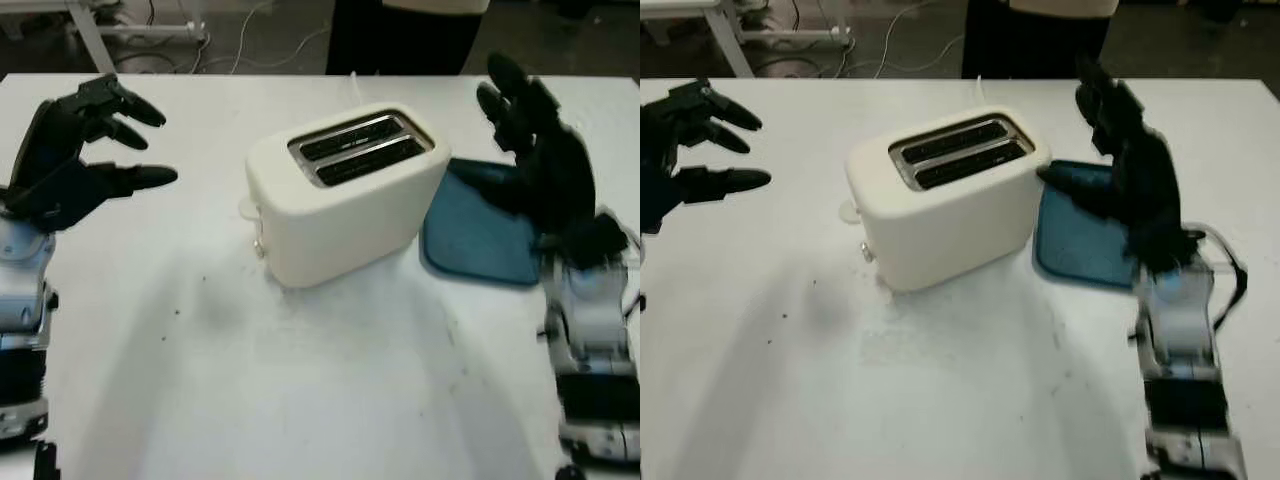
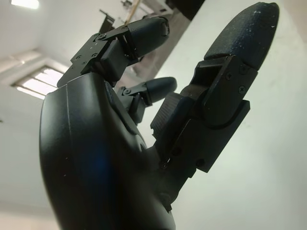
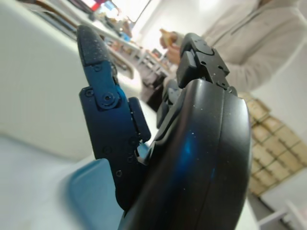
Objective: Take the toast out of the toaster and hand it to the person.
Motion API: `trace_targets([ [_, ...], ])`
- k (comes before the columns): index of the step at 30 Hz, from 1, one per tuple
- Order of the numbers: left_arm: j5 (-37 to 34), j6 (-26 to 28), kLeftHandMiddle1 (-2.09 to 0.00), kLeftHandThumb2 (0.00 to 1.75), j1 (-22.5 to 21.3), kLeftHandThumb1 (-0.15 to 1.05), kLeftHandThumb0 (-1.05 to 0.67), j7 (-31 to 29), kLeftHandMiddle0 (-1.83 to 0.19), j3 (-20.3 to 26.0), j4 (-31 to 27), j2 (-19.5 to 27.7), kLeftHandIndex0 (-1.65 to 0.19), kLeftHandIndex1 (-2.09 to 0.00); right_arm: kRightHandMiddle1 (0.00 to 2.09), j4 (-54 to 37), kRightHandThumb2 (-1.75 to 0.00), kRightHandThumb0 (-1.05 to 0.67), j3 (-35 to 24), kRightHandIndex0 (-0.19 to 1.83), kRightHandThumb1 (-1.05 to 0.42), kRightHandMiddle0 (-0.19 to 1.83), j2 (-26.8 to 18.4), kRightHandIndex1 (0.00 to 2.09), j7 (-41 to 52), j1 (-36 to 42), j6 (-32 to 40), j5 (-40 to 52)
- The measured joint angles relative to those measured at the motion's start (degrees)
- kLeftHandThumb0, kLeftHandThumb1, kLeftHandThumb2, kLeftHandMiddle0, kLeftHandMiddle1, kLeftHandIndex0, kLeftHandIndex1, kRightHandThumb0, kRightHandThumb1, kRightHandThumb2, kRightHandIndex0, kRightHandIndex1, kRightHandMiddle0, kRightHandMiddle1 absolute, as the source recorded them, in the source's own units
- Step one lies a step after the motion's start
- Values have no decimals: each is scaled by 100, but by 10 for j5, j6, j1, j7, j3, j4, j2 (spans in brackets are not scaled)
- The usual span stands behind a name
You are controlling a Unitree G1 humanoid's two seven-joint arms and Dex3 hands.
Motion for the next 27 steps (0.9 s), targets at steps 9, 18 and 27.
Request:
trace_targets([
  [9,-62,35,-160,1,97,65,-105,35,-4,12,-100,-105,-8,-144,1,-94,-26,-64,2,11,-92,15,64,4,-9,118,22,27],
  [18,-74,20,-160,3,174,73,-105,63,0,-21,-127,-203,0,-150,0,-110,-41,-75,44,12,-92,14,128,3,-62,177,22,-29],
  [27,-73,20,-158,0,183,69,-105,47,-1,-39,-108,-203,-2,-148,0,-90,-41,-78,76,13,-92,14,152,2,-94,184,40,-78],
])
